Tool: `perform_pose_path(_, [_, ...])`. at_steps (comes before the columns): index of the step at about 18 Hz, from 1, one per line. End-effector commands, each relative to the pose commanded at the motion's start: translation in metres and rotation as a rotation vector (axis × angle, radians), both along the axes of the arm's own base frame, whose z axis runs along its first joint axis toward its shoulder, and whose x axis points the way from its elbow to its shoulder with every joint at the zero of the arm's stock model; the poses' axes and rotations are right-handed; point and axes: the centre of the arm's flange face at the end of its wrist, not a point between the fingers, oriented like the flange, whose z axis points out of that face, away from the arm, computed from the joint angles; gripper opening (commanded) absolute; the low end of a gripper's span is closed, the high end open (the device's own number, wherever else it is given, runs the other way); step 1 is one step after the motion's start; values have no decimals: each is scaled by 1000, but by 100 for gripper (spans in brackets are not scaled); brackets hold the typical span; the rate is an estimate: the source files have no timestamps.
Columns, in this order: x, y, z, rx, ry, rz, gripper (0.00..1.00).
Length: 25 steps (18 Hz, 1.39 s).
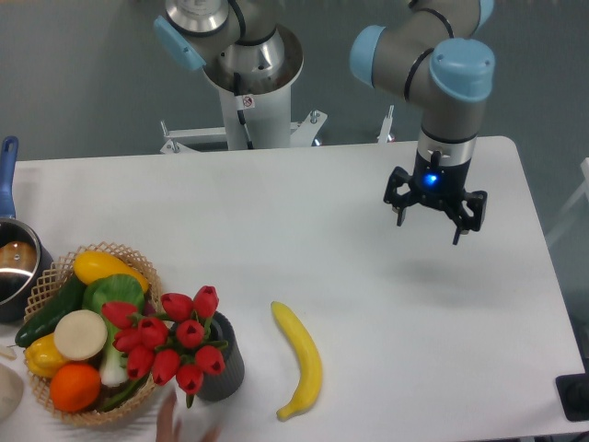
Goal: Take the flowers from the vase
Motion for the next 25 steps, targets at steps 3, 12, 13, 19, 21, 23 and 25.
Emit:
perform_pose_path(3, [36, 22, 6, 136, -57, -77, 100])
perform_pose_path(12, [110, 103, 8, 417, -224, -291, 100])
perform_pose_path(13, [114, 109, 6, 467, -257, -311, 100])
perform_pose_path(19, [116, 151, 4, 596, -308, -405, 100])
perform_pose_path(21, [108, 168, 2, 597, -306, -423, 100])
perform_pose_path(23, [106, 185, -1, 597, -308, -445, 100])
perform_pose_path(25, [111, 198, -3, 596, -311, -466, 100])
